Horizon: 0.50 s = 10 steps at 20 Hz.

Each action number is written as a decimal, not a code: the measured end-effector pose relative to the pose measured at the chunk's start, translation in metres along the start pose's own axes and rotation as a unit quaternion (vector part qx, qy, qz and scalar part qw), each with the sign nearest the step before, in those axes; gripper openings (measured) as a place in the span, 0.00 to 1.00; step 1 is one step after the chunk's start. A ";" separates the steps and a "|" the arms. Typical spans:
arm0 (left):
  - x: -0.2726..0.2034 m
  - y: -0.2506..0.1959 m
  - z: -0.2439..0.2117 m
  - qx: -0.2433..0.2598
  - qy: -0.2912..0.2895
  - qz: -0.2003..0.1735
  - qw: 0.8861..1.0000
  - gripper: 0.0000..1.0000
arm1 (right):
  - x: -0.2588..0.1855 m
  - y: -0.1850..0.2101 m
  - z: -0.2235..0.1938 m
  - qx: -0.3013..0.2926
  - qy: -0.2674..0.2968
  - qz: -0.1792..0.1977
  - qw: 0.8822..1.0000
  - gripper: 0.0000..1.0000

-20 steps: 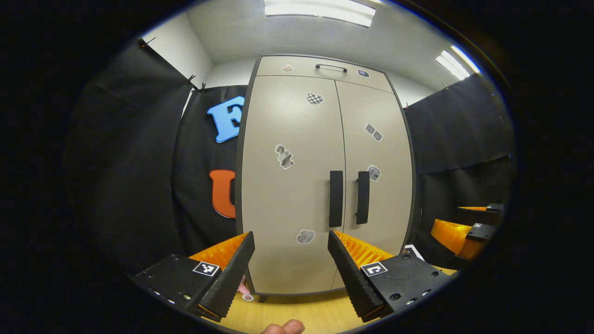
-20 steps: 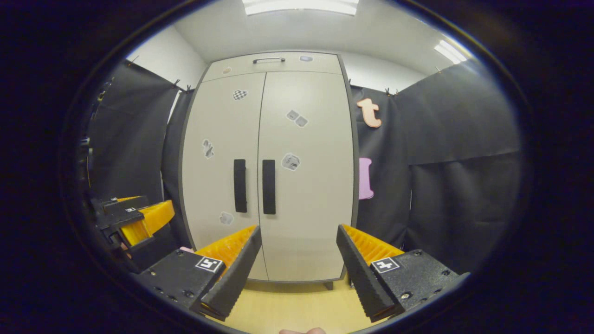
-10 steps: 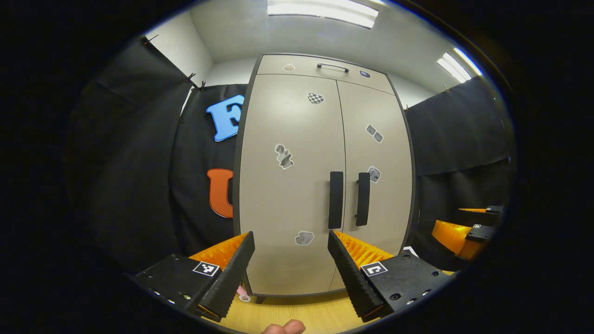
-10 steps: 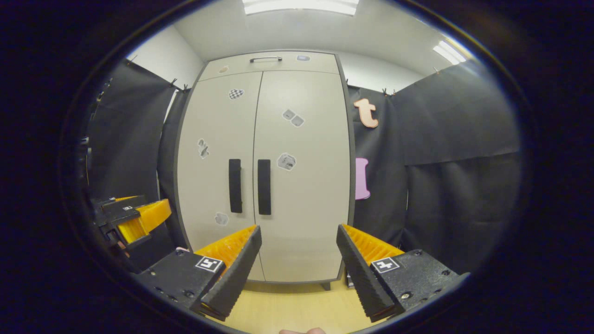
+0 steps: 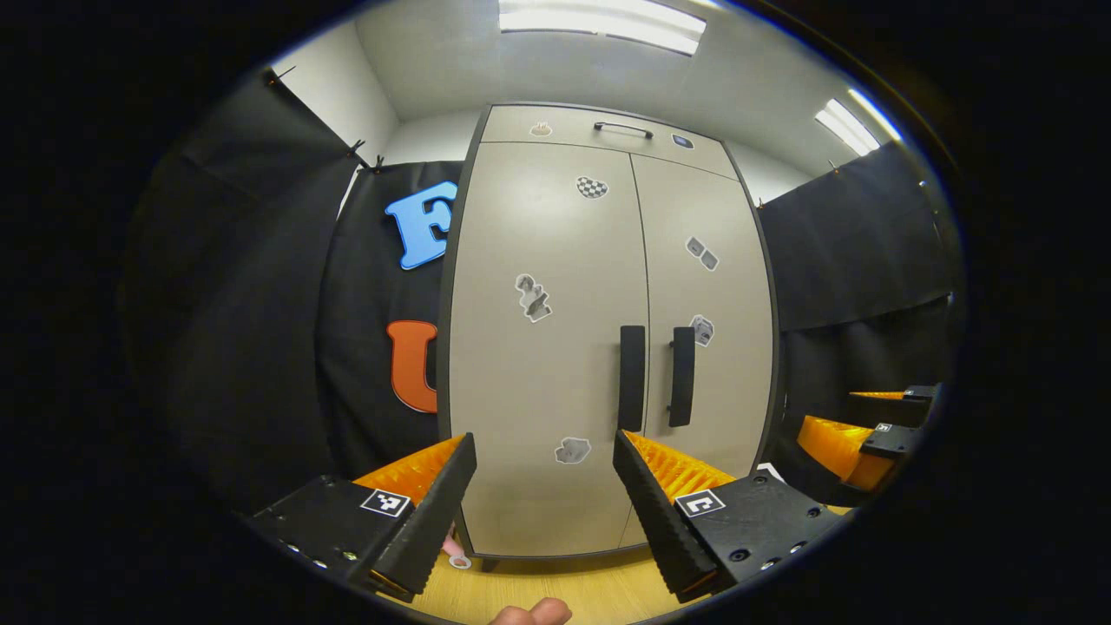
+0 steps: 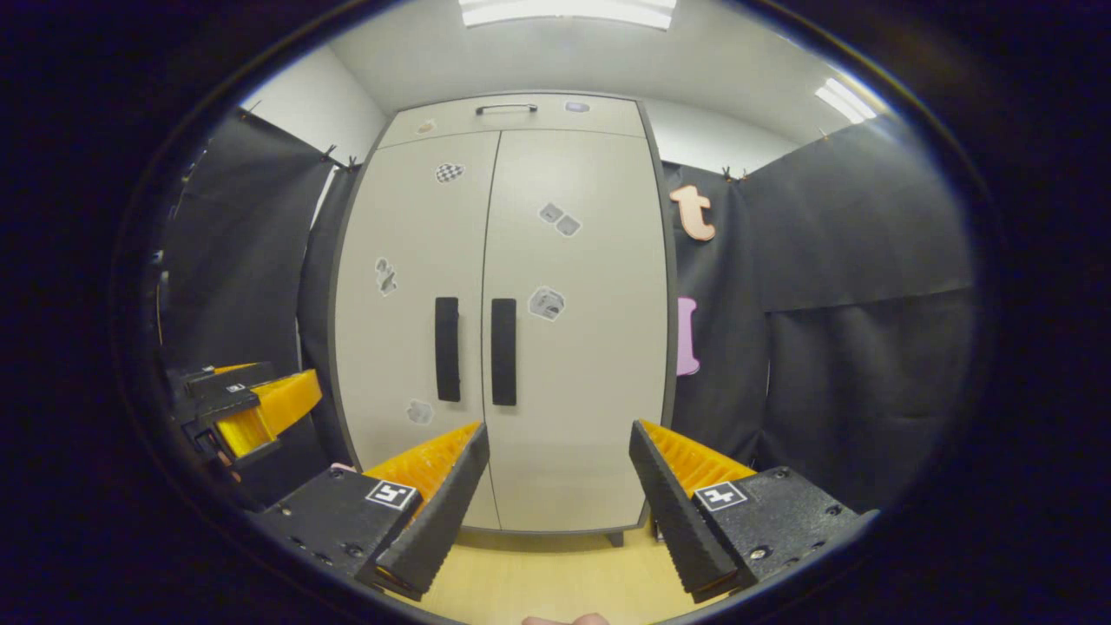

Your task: Open the right door of the double-door shoe cabinet with the right hand, and open the left door with the left hand.

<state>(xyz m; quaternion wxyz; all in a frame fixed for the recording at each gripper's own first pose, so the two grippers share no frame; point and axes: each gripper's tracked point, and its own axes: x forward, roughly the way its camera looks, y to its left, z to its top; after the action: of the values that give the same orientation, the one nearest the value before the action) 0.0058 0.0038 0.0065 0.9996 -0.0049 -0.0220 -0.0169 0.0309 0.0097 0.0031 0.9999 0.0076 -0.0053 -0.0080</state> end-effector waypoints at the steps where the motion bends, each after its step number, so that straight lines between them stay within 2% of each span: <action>1: -0.001 0.000 0.000 -0.001 -0.001 -0.003 1.000 0.95 | 0.008 0.005 -0.001 0.000 0.002 0.005 1.000 1.00; 5: -0.009 0.004 -0.006 0.006 0.000 -0.002 1.000 0.95 | 0.052 0.026 0.010 0.001 0.001 0.029 1.000 1.00; 7: -0.015 0.001 -0.009 -0.005 0.000 -0.014 1.000 0.95 | 0.077 0.037 0.020 0.005 -0.003 0.039 0.999 1.00; 10: -0.023 0.000 -0.015 -0.018 0.008 -0.027 0.999 0.95 | 0.116 0.042 0.030 0.019 -0.005 0.029 0.999 1.00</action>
<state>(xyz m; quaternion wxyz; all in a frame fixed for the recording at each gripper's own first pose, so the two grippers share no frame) -0.0165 0.0048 -0.0099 0.9987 -0.0224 -0.0137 -0.0440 0.1475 0.0498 0.0349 0.9994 0.0262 -0.0102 0.0207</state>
